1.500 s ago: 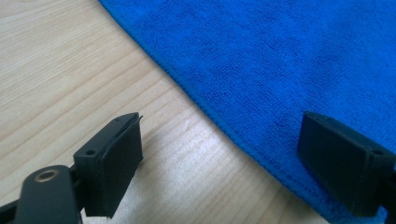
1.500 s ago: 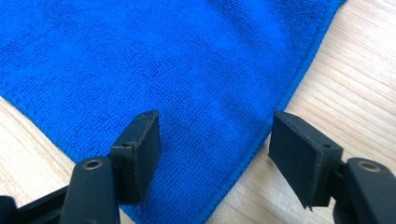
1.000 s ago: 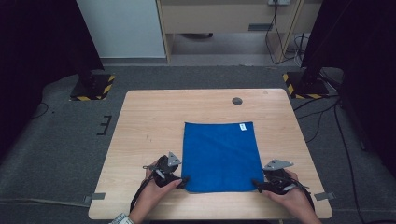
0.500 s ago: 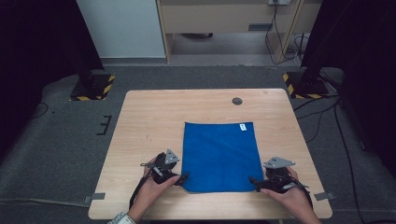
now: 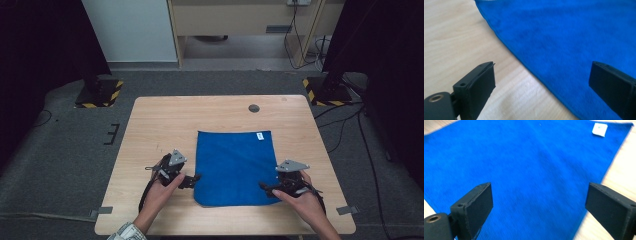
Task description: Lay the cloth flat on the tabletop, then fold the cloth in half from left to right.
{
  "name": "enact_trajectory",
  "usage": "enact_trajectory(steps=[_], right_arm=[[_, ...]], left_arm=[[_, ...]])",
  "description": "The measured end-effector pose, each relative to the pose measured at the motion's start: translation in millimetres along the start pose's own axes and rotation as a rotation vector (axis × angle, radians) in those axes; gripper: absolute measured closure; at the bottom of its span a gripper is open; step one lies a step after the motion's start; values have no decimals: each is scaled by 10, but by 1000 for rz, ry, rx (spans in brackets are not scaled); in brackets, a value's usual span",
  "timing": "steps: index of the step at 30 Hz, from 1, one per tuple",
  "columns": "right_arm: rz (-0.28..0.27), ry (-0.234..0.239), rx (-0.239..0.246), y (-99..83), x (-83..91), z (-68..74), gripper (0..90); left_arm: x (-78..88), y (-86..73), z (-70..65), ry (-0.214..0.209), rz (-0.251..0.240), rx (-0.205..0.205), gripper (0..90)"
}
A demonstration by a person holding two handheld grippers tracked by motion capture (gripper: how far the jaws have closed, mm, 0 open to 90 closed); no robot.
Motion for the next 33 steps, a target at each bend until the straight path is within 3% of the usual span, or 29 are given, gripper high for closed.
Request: enact_trajectory(steps=[4,10,19,26,33], right_arm=[[0,19,11,85,-103,48,75],[11,38,49,183,-250,142,81],[15,68,76,341,-385,269,111],[15,121,98,480,-528,472,147],[37,178,122,541,-706,639,256]], left_arm=[[-28,66,111,-6,5,21,58],[-42,141,270,29,0,37,67],[-74,288,355,48,1,14,67],[-112,418,434,62,-24,38,77],[-224,596,433,55,-22,11,78]])
Point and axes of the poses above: each handheld gripper's, and its own axes: x roughly backward along the jaws, y roughly out of its top, z roughly to its left, the point moved 2 cm from there along -x, roughly forward along the jaws, and after that the axes turned 10 degrees about y, right-handed, at the moved point
